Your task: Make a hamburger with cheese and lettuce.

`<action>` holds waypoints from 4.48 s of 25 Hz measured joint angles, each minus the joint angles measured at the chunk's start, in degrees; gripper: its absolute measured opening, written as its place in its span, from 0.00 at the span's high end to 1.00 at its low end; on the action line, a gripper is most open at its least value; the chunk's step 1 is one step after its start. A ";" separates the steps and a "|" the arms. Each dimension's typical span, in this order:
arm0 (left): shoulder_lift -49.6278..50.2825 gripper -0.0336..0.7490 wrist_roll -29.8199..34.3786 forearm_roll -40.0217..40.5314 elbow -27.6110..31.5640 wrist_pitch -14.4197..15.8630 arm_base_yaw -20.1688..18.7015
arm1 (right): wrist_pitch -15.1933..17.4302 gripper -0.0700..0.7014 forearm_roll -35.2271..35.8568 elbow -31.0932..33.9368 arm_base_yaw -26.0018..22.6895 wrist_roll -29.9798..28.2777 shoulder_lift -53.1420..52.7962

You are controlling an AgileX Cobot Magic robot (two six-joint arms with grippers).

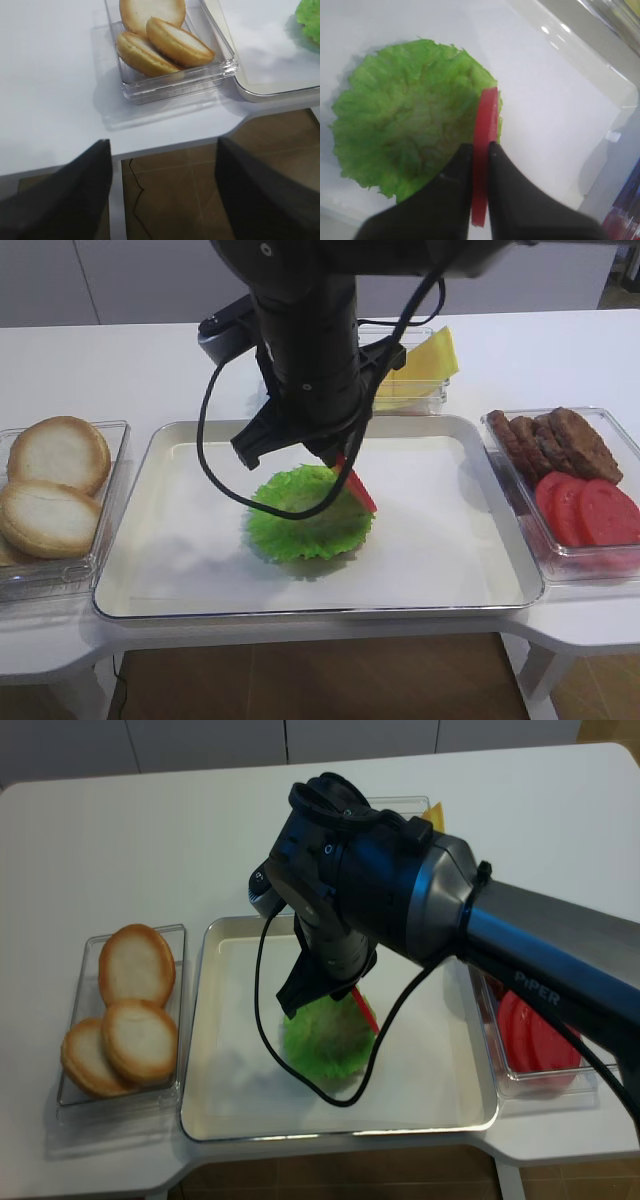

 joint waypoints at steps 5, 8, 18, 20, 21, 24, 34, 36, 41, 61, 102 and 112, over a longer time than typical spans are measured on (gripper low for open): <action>0.00 0.35 0.00 0.00 0.00 0.00 0.00 | -1.19 0.79 1.19 0.00 0.00 0.11 0.00; 0.00 0.35 0.00 0.00 0.00 0.00 0.00 | -2.41 0.75 2.13 0.00 0.00 0.11 0.00; 0.00 0.35 0.00 0.00 0.00 0.00 0.00 | -2.78 0.69 3.73 0.00 0.00 0.11 0.00; 0.00 0.35 0.00 0.00 0.00 0.00 0.00 | -2.78 0.62 3.98 0.00 0.00 0.20 0.03; 0.00 0.35 0.00 0.00 0.00 0.00 0.00 | -2.78 0.58 3.98 0.00 0.00 0.20 0.03; 0.00 0.35 0.00 0.00 0.00 0.00 0.00 | -2.82 0.48 3.98 0.00 0.00 0.22 0.03; 0.00 0.35 0.00 0.00 0.00 0.00 0.00 | -3.89 0.44 4.82 0.00 0.00 0.56 0.03; 0.00 0.35 0.00 0.00 0.00 0.00 0.00 | -3.89 0.44 4.92 0.00 0.00 0.56 0.03; 0.00 0.35 0.00 0.00 0.00 0.00 0.00 | -4.14 0.44 8.06 0.00 -2.73 -1.99 -1.55; 0.00 0.35 0.00 0.00 0.00 0.00 0.00 | -4.02 0.28 21.80 14.61 -42.72 -11.98 -21.87; 0.00 0.35 0.00 0.00 0.00 0.00 0.00 | 2.73 0.22 27.47 62.42 -46.63 -22.13 -110.16; 0.00 0.35 0.00 0.00 0.00 0.00 0.00 | -1.34 0.22 28.14 65.06 -46.65 -22.26 -110.67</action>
